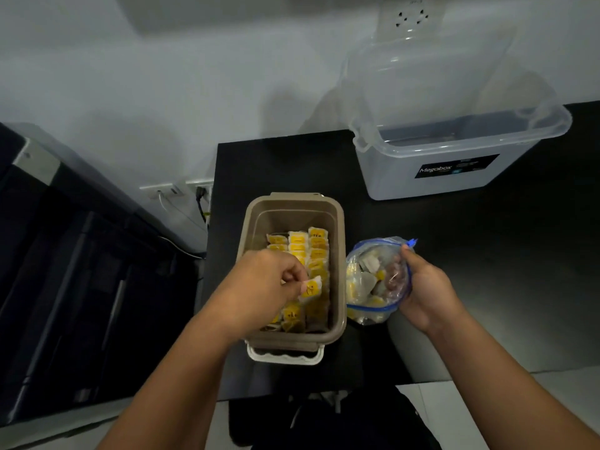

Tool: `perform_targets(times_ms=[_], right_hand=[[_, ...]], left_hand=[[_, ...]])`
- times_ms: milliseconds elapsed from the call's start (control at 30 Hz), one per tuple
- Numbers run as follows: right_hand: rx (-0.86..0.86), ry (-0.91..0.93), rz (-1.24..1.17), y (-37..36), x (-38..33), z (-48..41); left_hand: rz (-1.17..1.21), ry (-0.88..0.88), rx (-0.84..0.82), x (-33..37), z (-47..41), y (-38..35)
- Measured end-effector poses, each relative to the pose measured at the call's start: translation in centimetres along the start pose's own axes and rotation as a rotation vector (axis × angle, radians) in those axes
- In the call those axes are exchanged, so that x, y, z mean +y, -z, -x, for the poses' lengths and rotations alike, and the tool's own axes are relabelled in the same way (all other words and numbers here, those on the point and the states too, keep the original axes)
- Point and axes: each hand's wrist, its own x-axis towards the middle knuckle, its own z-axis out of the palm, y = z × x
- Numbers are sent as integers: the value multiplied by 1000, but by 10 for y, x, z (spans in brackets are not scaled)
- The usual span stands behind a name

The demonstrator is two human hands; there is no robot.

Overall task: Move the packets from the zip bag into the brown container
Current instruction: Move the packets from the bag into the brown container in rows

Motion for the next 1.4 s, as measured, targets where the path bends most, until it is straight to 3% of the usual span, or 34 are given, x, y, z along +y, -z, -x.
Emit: perform_targets(times_ms=[333,467,567,733,867,1167,1400], right_hand=[[96,39,-64,0,12,4],[100,45,-79,-1,15,6],[110,48,-73,-3,14,8],[84,33,-52,0,10,11],[65,20,-32,1,8,12],[12,-17,-28,6,6,6],[-59,-36,37,15,2,2]], left_hand=[[-370,-60,-358,-7,-39,-35],[-471,-86,-340,-8,-47,-42],[-334,-86,-309,-9,-46,-36],[-126,-37,-412,-6,-44,-31],[-265,-34,-482,-8,-50,-33],[-544,-1,-449,-2,-51,-47],[-441,40,-354,-2,-47,-42]])
